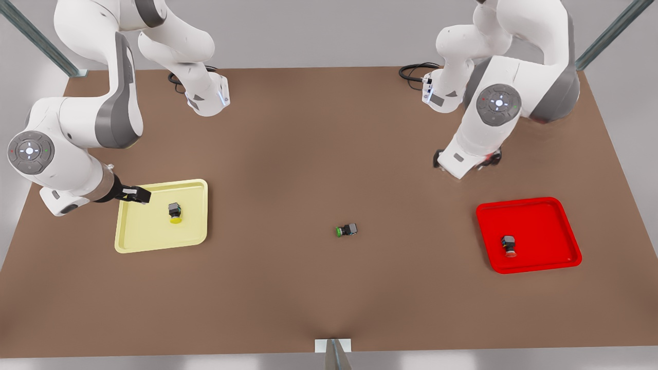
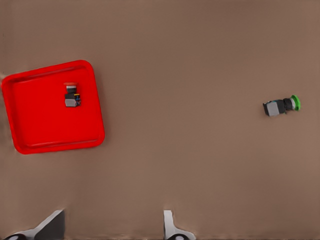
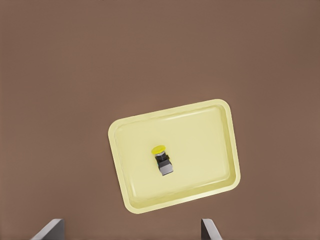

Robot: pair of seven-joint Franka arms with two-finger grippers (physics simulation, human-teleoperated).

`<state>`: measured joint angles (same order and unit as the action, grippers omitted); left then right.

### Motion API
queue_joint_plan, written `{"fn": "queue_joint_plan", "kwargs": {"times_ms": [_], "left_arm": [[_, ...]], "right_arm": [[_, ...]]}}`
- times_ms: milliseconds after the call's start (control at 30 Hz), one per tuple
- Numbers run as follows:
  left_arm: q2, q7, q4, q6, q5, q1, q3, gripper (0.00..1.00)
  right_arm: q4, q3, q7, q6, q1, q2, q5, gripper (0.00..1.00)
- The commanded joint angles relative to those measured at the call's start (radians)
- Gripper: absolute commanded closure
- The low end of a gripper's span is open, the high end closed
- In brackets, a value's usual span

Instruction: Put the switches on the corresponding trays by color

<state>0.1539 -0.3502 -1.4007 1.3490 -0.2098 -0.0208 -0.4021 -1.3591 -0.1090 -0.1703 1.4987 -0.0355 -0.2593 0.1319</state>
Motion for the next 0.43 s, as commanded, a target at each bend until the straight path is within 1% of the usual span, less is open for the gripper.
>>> {"fn": "queue_joint_plan", "kwargs": {"times_ms": [0,33,67,100,200,233,400], "left_arm": [[-0.017,0.013,-0.001,-0.019,0.049,-0.025,0.047,0.00],[-0.050,0.085,-0.001,-0.039,0.102,-0.113,0.218,0.00],[-0.051,0.167,-0.001,-0.044,0.156,-0.140,0.340,0.00],[-0.050,0.215,0.006,-0.045,0.190,-0.149,0.423,0.00],[-0.027,0.247,0.025,-0.037,0.187,-0.133,0.468,0.00],[-0.025,0.324,0.025,-0.034,0.187,-0.120,0.471,0.00],[-0.020,0.320,0.025,-0.039,0.193,-0.113,0.470,0.00]], "right_arm": [[0.000,0.000,0.000,0.000,0.000,0.000,0.000,0.00],[0.000,-0.001,0.000,-0.002,0.000,0.000,0.000,0.00],[0.000,0.000,0.000,-0.002,0.000,0.000,0.000,0.00],[0.000,0.000,0.000,-0.002,0.000,0.000,0.000,0.00],[0.000,-0.001,0.000,-0.003,0.005,0.000,0.000,0.00],[0.000,-0.001,0.000,-0.003,0.005,0.000,0.000,0.00],[-0.005,-0.008,0.000,-0.005,0.006,0.000,0.000,0.00]]}}
